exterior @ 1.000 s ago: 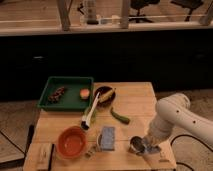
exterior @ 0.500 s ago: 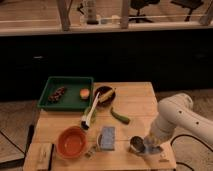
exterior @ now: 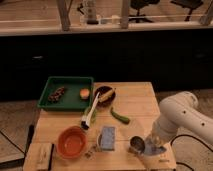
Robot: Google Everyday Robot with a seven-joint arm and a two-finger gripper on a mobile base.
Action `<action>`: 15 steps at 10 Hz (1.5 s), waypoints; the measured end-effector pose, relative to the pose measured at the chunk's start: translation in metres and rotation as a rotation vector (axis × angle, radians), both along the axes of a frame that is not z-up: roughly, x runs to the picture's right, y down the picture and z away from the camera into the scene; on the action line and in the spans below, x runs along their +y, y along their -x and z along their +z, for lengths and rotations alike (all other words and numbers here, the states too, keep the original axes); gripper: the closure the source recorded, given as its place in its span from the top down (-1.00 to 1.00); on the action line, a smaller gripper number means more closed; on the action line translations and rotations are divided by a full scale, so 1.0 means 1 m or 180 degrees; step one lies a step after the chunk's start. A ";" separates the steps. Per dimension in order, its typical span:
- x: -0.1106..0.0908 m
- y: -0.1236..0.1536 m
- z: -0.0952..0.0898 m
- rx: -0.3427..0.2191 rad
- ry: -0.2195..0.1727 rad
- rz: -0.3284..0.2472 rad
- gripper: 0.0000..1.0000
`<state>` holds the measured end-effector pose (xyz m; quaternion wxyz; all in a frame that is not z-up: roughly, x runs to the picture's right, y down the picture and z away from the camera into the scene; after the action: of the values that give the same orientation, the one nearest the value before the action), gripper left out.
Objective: Place towel in metal cup
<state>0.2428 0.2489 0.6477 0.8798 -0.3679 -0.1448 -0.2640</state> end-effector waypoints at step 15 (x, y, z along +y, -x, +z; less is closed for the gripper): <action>-0.015 0.053 0.007 -0.0835 0.0150 -0.0501 -1.00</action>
<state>0.1894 0.2341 0.6545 0.8210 -0.3610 -0.2354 -0.3744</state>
